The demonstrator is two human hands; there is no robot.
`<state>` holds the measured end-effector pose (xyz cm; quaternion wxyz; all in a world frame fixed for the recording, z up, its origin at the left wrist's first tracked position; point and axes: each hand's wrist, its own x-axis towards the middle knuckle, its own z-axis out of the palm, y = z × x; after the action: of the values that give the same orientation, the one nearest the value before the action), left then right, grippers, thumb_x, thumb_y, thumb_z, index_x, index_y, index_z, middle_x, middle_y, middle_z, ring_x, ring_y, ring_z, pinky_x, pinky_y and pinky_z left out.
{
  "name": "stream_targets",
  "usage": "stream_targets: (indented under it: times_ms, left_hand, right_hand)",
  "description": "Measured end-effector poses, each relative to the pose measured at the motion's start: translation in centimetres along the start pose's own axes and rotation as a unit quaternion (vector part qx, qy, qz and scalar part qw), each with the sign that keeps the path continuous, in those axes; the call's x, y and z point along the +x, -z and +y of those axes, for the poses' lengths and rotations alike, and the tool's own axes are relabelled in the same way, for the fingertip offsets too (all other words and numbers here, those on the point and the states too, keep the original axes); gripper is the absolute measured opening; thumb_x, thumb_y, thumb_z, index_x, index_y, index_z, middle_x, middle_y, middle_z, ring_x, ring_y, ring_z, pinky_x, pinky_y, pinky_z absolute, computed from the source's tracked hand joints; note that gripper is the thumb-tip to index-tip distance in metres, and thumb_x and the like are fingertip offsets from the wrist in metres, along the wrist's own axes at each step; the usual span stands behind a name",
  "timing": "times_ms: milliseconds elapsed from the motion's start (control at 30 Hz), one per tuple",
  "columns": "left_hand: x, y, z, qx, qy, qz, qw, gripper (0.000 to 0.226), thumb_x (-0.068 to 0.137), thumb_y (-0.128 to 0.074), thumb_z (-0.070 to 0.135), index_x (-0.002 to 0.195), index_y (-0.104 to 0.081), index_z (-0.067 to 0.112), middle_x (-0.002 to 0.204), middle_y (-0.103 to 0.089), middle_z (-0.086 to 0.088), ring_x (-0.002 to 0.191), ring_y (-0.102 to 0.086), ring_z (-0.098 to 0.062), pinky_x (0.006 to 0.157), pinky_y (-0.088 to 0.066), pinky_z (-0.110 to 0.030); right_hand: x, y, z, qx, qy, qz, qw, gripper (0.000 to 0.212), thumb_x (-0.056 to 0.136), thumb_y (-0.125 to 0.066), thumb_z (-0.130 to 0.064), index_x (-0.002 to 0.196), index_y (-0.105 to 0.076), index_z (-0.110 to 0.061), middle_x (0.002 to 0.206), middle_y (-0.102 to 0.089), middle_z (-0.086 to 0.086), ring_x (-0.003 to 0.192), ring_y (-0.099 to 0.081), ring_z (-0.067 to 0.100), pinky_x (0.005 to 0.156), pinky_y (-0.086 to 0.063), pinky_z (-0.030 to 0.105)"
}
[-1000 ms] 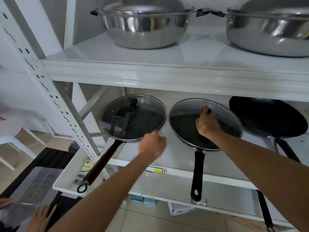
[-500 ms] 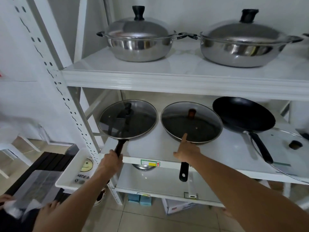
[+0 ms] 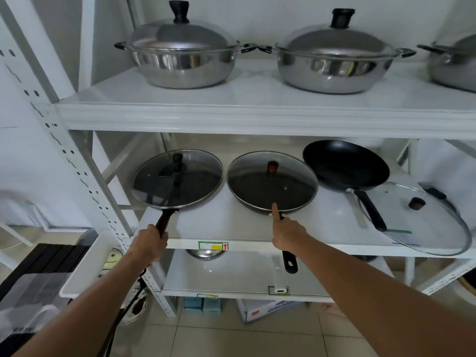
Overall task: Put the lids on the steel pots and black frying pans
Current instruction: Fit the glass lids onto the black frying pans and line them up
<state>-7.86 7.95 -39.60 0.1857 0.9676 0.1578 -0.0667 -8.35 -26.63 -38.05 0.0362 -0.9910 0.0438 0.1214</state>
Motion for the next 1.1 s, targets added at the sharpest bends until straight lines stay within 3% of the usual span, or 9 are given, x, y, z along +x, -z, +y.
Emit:
stream_targets:
  times_ms: [100,200,300,433,567,700,867,1000,1100]
  left_hand:
    - [0.4,-0.2,-1.0,-0.008,-0.009,0.001,1.000,0.044,0.100,-0.049,0.038,0.116,-0.052,-0.002,0.090,-0.060,-0.017,0.067,-0.060,-0.025,0.058,-0.048,-0.034]
    - [0.2,0.2,-0.4,0.022,0.002,-0.007,1.000,0.047,0.099,-0.050,0.039,0.120,-0.049,-0.003,0.107,-0.064,-0.025,0.090,-0.064,-0.037,0.078,-0.052,-0.043]
    - [-2.0,0.6,1.1,0.038,0.018,-0.011,0.999,0.053,0.096,-0.056,0.039,0.128,-0.040,0.000,0.122,-0.059,-0.026,0.111,-0.060,-0.042,0.091,-0.051,-0.049]
    - [-7.8,0.0,3.9,0.188,0.008,0.048,0.981,0.075,0.088,-0.055,0.055,0.139,-0.034,0.004,0.140,-0.045,-0.029,0.131,-0.042,-0.046,0.108,-0.038,-0.056]
    - [-14.8,-1.2,10.9,0.181,-0.070,0.094,0.977,0.071,0.090,-0.051,0.054,0.139,-0.032,0.006,0.141,-0.041,-0.029,0.132,-0.038,-0.045,0.109,-0.035,-0.053]
    - [-20.4,-3.6,21.1,0.081,-0.240,0.134,0.958,0.048,0.093,-0.050,0.042,0.125,-0.045,0.006,0.124,-0.052,-0.020,0.113,-0.048,-0.037,0.097,-0.043,-0.047]
    - [-22.1,-9.7,34.8,-0.023,-0.356,0.067,0.932,0.040,0.095,-0.045,0.044,0.117,-0.053,0.011,0.118,-0.056,-0.011,0.111,-0.049,-0.029,0.099,-0.042,-0.042]
    - [-21.0,-15.2,43.2,-0.161,-0.264,-0.094,0.946,0.053,0.096,-0.047,0.048,0.129,-0.045,0.007,0.130,-0.049,-0.016,0.121,-0.047,-0.037,0.104,-0.041,-0.048]
    - [-19.1,-18.1,46.7,-0.231,-0.184,-0.149,0.944,0.064,0.096,-0.047,0.051,0.137,-0.033,0.004,0.136,-0.043,-0.020,0.123,-0.049,-0.040,0.104,-0.043,-0.052]
  right_hand:
    - [0.1,0.2,-0.2,-0.022,-0.002,-0.005,1.000,0.099,0.093,-0.059,-0.018,0.156,0.018,-0.017,0.116,-0.059,0.013,0.096,-0.062,0.027,0.082,-0.051,0.038]
    - [-0.7,0.5,0.0,-0.023,-0.004,0.001,1.000,0.088,0.097,-0.051,-0.030,0.158,0.012,-0.020,0.130,-0.056,0.012,0.105,-0.061,0.029,0.084,-0.047,0.038]
    - [-3.0,1.1,1.3,0.004,-0.007,0.022,1.000,0.075,0.101,-0.040,-0.044,0.158,0.006,-0.025,0.123,-0.058,0.011,0.102,-0.061,0.029,0.078,-0.043,0.038]
    - [-8.5,2.4,5.2,0.011,-0.002,0.069,0.998,0.064,0.103,-0.035,-0.045,0.157,-0.006,-0.026,0.102,-0.059,0.010,0.087,-0.060,0.027,0.074,-0.043,0.038]
    - [-13.5,3.8,12.2,0.009,-0.037,0.091,0.995,0.061,0.103,-0.035,-0.043,0.156,-0.012,-0.023,0.115,-0.063,0.012,0.100,-0.064,0.030,0.081,-0.047,0.040]
    - [-16.3,5.4,19.9,0.011,-0.088,0.110,0.990,0.054,0.102,-0.036,-0.040,0.149,-0.023,-0.017,0.120,-0.062,0.013,0.105,-0.063,0.033,0.081,-0.046,0.042]
    - [-13.7,7.2,27.9,-0.001,-0.148,0.143,0.979,0.055,0.102,-0.037,-0.039,0.150,-0.022,-0.016,0.119,-0.062,0.015,0.104,-0.063,0.035,0.076,-0.040,0.039]
    - [-9.0,6.8,33.0,0.017,-0.200,0.147,0.968,0.055,0.101,-0.036,-0.035,0.150,-0.022,-0.015,0.122,-0.058,0.015,0.102,-0.063,0.036,0.073,-0.039,0.039]
    - [-6.1,5.6,35.8,0.015,-0.212,0.125,0.969,0.061,0.101,-0.035,-0.036,0.155,-0.015,-0.018,0.114,-0.061,0.015,0.102,-0.062,0.036,0.073,-0.040,0.039]
